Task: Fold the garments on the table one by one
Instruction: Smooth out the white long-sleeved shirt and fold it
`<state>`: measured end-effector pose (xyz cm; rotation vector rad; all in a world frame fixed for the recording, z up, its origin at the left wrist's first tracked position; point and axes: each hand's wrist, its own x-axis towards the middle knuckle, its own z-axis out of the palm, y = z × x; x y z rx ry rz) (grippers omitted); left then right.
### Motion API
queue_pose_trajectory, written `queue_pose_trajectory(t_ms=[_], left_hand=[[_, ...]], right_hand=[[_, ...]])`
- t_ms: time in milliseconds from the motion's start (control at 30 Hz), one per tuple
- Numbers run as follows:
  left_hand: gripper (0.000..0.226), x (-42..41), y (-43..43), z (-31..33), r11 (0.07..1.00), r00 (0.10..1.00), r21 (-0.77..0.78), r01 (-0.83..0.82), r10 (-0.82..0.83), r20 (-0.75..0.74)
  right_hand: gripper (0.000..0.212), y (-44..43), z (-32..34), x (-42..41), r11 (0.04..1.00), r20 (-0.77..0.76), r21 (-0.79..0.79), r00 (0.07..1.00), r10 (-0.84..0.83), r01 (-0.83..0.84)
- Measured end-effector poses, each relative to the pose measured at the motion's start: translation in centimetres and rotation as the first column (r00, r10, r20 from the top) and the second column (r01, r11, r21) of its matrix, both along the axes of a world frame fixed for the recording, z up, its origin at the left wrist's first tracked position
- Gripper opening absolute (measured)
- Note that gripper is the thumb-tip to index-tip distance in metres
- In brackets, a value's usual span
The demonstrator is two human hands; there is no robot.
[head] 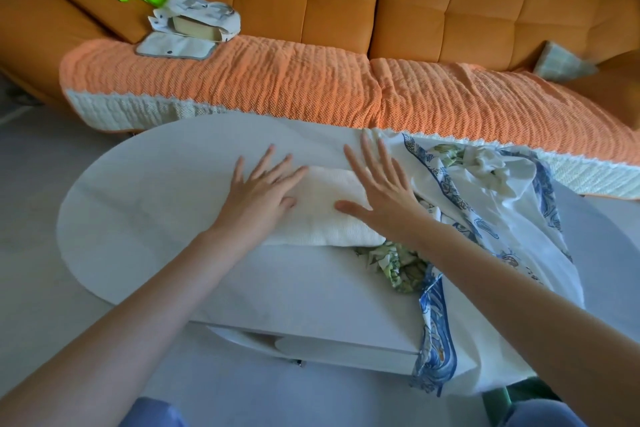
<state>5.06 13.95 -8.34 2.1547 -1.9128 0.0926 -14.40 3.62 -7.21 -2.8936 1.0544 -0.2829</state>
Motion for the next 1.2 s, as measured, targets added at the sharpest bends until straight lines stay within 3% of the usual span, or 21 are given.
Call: queue_pose_trajectory(t_ms=[67,167,300,400,467,500,567,633,733,867,933,1033,1067,1200], left_hand=[[0.049,-0.7,0.5,-0.7,0.995,0.988,-0.034,0.092,-0.095,-0.12],[0.062,-0.4,0.5,-3.0,0.991,0.987,0.125,0.049,-0.029,-0.156],[0.047,-0.1,-1.1,-3.4,0.963,0.976,0.268,0.005,0.055,-0.213],[0.049,0.4,-1.4,-3.0,0.967,0.931,0.254,0.016,0.079,-0.356],[0.063,0.8,-1.3,-2.6,0.987,0.812,0.08,-0.141,0.162,-0.561],[0.068,1.2,-1.2,-2.5,0.96,0.708,0.042,-0.277,0.233,-0.667],[0.071,1.7,-0.7,-2.4,0.896,0.466,0.154,-0.416,0.355,-0.81],[0.081,1.7,-0.4,-2.3,0.896,0.343,0.253,-0.365,0.382,-0.858],[0.079,1.4,-0.5,-1.3,0.874,0.271,0.296,-0.384,0.414,-0.869],[0.062,1.7,0.5,-0.9,0.827,0.022,0.421,-0.373,0.461,-0.887],[0.057,1.9,1.7,-1.2,0.816,-0.001,0.425,-0.393,0.462,-0.887],[0.072,2.9,3.4,-1.4,0.807,0.1,0.338,-0.484,0.435,-0.895],[0.08,3.1,4.2,-1.1,0.814,0.14,0.315,-0.489,0.43,-0.892],[0.087,3.3,6.9,-0.5,0.861,0.232,0.298,-0.412,0.416,-0.88]], right_hand=[[0.079,1.4,-0.6,0.6,0.991,-0.029,0.05,0.991,0.127,-0.125],[0.071,2.4,-3.0,0.8,0.975,-0.085,0.218,0.995,0.055,-0.036],[0.062,1.3,-3.7,1.5,0.949,-0.051,0.313,0.998,-0.025,0.039],[0.055,1.0,-3.2,1.5,0.913,-0.071,0.407,0.997,0.033,-0.001],[0.053,0.7,-2.1,1.1,0.843,0.062,0.537,0.996,-0.068,0.025],[0.054,0.5,-1.5,0.9,0.818,0.124,0.571,0.976,-0.176,0.075],[0.054,0.1,-0.7,0.1,0.778,0.165,0.596,0.919,-0.358,0.197],[0.052,-0.2,-0.6,-0.6,0.757,0.144,0.607,0.903,-0.404,0.242],[0.051,-0.1,-0.2,-0.4,0.744,0.099,0.59,0.886,-0.453,0.315],[0.049,1.3,0.9,0.8,0.725,0.076,0.552,0.841,-0.535,0.411],[0.053,2.3,0.9,0.8,0.664,0.035,0.631,0.84,-0.542,0.402],[0.064,4.1,0.8,0.7,0.428,0.069,0.879,0.832,-0.551,0.211],[0.066,4.7,0.8,0.7,0.397,0.08,0.901,0.833,-0.548,0.175],[0.066,6.0,0.9,0.9,0.461,0.056,0.866,0.881,-0.47,0.191]])
